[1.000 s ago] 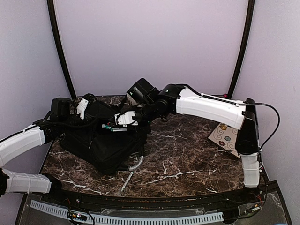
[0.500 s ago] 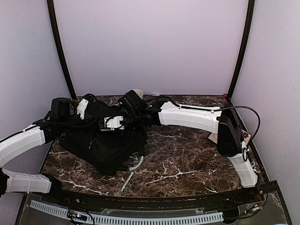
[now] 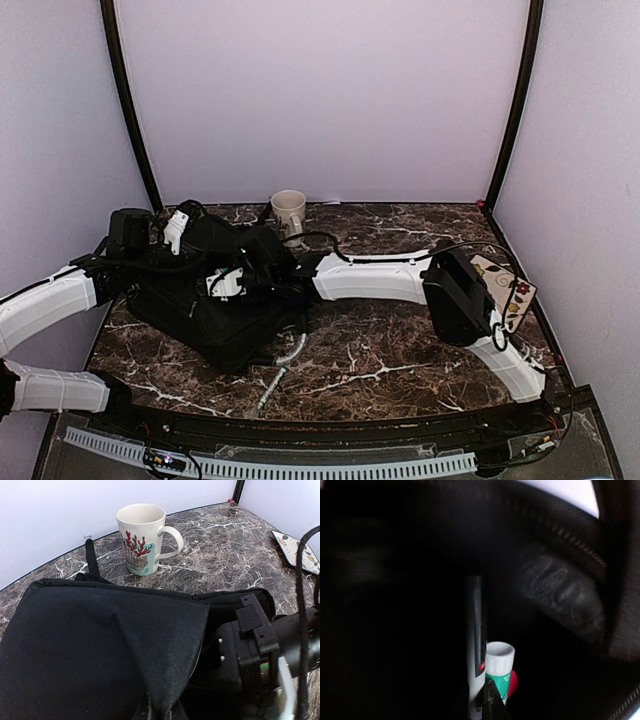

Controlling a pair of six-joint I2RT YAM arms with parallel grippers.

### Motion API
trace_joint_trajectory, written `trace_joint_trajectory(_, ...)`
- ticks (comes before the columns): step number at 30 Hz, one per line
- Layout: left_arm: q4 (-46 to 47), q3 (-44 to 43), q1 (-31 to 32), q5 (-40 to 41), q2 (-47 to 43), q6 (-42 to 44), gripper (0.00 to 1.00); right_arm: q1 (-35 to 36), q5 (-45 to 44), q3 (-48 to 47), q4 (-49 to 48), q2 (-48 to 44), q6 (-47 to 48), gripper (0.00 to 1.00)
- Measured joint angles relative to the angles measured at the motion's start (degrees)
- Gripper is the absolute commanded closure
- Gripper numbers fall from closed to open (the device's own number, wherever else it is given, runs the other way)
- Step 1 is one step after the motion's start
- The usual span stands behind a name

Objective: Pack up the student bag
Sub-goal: Place the pen in the second largest pocket of the bag, then pick up the pen from the center of the board.

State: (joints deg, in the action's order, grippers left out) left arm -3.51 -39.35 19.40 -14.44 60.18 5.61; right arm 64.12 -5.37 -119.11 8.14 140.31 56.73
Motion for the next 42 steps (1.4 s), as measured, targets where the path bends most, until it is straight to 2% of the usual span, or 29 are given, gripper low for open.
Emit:
trace_joint_trajectory(3,0.0,0.0,0.0,0.0,0.0,0.0,1.0,-0.22,-4.85,0.24,-11.08,3.52,5.88,0.63)
trace_joint_trajectory(4,-0.02,0.0,0.0,0.04,0.0,0.0,1.0,-0.33,-5.77,0.24,-13.73,4.37,6.78,0.61)
trace_joint_trajectory(7,0.11,0.04,0.0,0.5,0.0,0.02,1.0,-0.5,-8.11,0.24,-20.94,6.12,9.29,0.6)
trace_joint_trajectory(12,0.35,0.07,0.0,0.5,0.0,0.02,1.0,-0.07,-9.42,3.15,-22.53,4.11,7.8,0.6)
trace_joint_trajectory(16,0.35,0.07,0.0,0.24,0.0,0.0,1.0,0.07,-7.45,6.01,-14.53,-0.09,4.31,0.59)
trace_joint_trajectory(23,0.35,0.07,0.0,0.15,0.0,0.0,1.0,0.35,1.29,7.45,3.34,-7.93,-3.98,0.59)
trace_joint_trajectory(33,0.26,0.09,0.0,-0.11,0.0,0.0,1.0,1.2,12.31,8.59,21.14,-14.47,-13.25,0.6)
trace_joint_trajectory(42,0.26,0.09,0.0,-0.11,0.0,0.0,1.0,1.27,23.56,10.86,31.85,-18.73,-15.34,0.64)
